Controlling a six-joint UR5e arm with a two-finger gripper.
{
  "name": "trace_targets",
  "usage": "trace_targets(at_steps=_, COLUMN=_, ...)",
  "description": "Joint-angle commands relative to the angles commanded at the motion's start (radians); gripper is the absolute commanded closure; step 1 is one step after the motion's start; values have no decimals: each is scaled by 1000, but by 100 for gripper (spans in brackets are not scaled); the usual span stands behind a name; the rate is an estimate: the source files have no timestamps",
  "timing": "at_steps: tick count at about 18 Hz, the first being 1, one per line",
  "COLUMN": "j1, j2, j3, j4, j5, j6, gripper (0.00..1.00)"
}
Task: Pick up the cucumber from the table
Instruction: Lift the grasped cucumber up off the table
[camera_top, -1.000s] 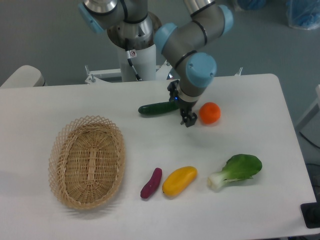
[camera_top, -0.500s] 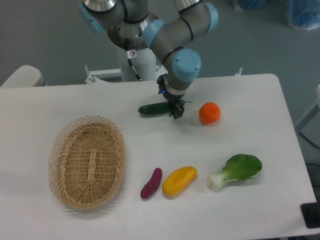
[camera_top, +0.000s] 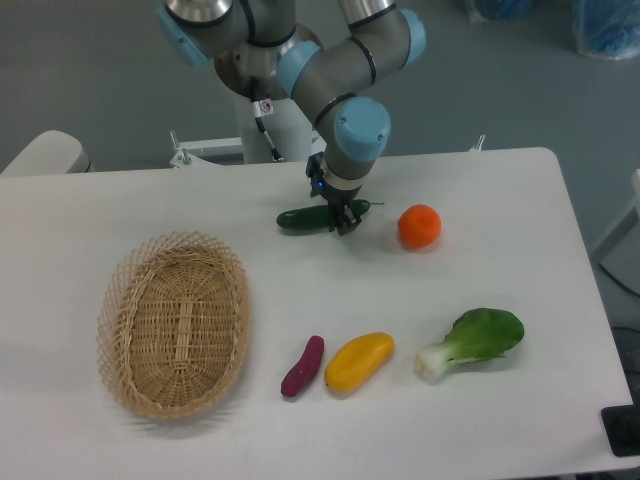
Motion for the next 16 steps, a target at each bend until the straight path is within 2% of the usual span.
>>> trace_targets(at_steps=2, j1=-2, j2=-5, j3=11, j4=2, j5=0, j6=-14, gripper=86)
trace_targets(at_steps=3, j1=-2, j2=-6, j3=20, j4=2, j5=0, j6=-20, gripper=90)
trace_targets(at_steps=9, j1=-8, j2=-23, j3=129, j4=-11, j5=2, j6=-26, gripper=91)
trace_targets(at_steps=14, j1=-3, j2=-75, j3=248, j4=-14, j5=9, j6=-26, gripper=89)
trace_targets(at_steps=16, j1=-3, j2=-104, j3=310, j4=-32, j5=11, j6=-26, gripper=89)
